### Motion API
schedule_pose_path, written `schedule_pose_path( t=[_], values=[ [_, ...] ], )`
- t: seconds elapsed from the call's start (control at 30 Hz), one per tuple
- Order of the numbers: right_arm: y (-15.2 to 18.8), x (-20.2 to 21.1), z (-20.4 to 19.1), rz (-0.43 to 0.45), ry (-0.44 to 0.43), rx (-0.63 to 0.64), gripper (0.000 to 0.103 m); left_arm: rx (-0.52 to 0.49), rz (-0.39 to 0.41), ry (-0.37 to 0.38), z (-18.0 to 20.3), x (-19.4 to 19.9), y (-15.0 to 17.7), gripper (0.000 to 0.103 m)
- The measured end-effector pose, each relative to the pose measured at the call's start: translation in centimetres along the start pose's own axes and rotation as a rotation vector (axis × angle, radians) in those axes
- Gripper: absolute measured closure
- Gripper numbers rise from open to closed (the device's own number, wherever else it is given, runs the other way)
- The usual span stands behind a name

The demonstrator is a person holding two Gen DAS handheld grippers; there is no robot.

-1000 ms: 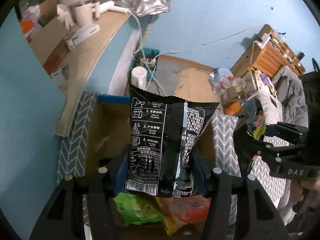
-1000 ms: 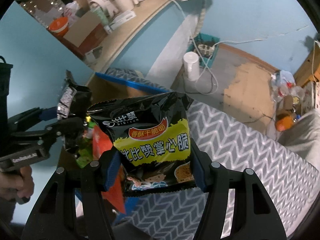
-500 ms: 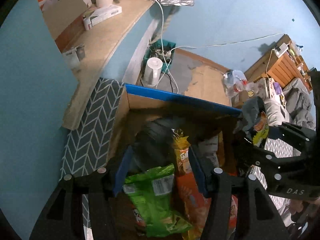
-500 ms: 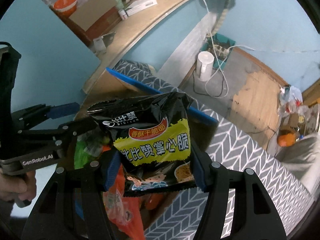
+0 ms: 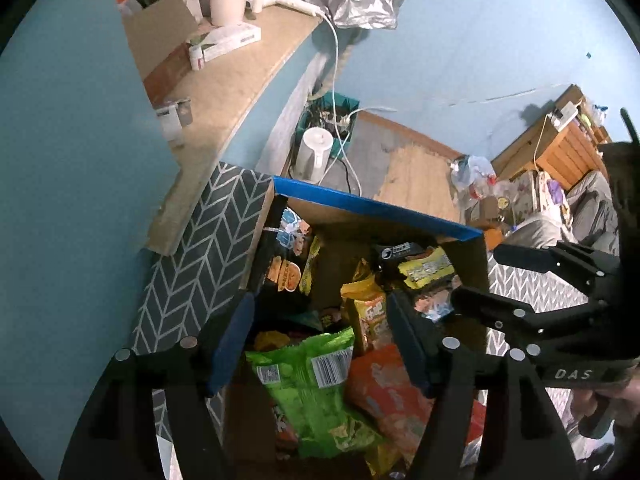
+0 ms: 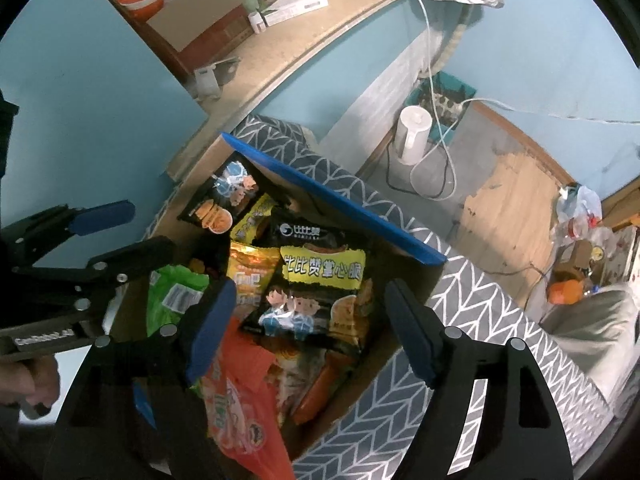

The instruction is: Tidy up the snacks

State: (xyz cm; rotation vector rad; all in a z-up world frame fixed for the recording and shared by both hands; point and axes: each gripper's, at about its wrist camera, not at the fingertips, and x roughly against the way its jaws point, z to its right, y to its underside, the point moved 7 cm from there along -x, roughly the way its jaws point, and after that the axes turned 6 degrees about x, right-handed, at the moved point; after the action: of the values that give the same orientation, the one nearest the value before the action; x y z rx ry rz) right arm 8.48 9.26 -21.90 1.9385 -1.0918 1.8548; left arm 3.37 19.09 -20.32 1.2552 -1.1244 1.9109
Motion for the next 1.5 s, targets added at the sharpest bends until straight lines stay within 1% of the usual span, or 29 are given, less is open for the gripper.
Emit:
schedule_pose_path(
  t=[0.07, 0.17, 0.3, 0.43, 0.57, 0.67, 0.7, 0.83, 1.0, 1.17, 1.37, 1.5],
  values=[
    [0.2, 0.9, 0.0, 0.016, 0.012, 0.001, 0.025, 0.011, 0.019, 0.007, 0.0, 0.9, 0.1, 0.028],
    [0.4, 2.2, -0.1, 0.037, 0.035, -0.002, 0.025, 0.010, 0.047, 0.024, 0.5, 2.4, 0.3, 0.028],
    [0.5, 4.5, -0.2, 0.084, 0.062, -0.002, 0.025, 0.004, 0.082, 0.028, 1.1, 4.2, 0.7, 0.028],
    [0.6, 7.1, -0.2, 0.142, 0.084, -0.009, 0.025, -0.009, 0.116, 0.037, 2.0, 6.3, 1.1, 0.023],
    [0.9, 9.1, -0.2, 0.174, 0.082, -0.031, 0.025, -0.024, 0.149, 0.036, 2.8, 8.2, 1.6, 0.023],
    [1.4, 10.3, -0.2, 0.200, 0.071, -0.044, 0.025, -0.026, 0.165, 0.044, 3.4, 9.5, 1.9, 0.020],
    [1.6, 10.8, -0.2, 0.209, 0.076, -0.051, 0.025, -0.032, 0.174, 0.041, 3.7, 9.9, 2.0, 0.017],
    [2.3, 12.1, 0.0, 0.222, 0.081, -0.070, 0.025, -0.063, 0.205, 0.035, 4.7, 11.4, 2.2, 0.017],
    [3.2, 13.6, 0.7, 0.236, 0.107, -0.096, 0.025, -0.048, 0.219, 0.045, 5.5, 12.8, 2.6, 0.015],
    [4.2, 14.9, 1.4, 0.256, 0.114, -0.130, 0.025, -0.051, 0.247, 0.035, 6.2, 14.0, 2.8, 0.015],
    [4.8, 16.6, 1.8, 0.282, 0.145, -0.132, 0.025, -0.047, 0.234, 0.050, 6.9, 14.4, 3.1, 0.014],
    [5.0, 17.4, 1.8, 0.295, 0.139, -0.133, 0.025, -0.046, 0.244, 0.042, 7.3, 14.9, 3.2, 0.014]
  ],
)
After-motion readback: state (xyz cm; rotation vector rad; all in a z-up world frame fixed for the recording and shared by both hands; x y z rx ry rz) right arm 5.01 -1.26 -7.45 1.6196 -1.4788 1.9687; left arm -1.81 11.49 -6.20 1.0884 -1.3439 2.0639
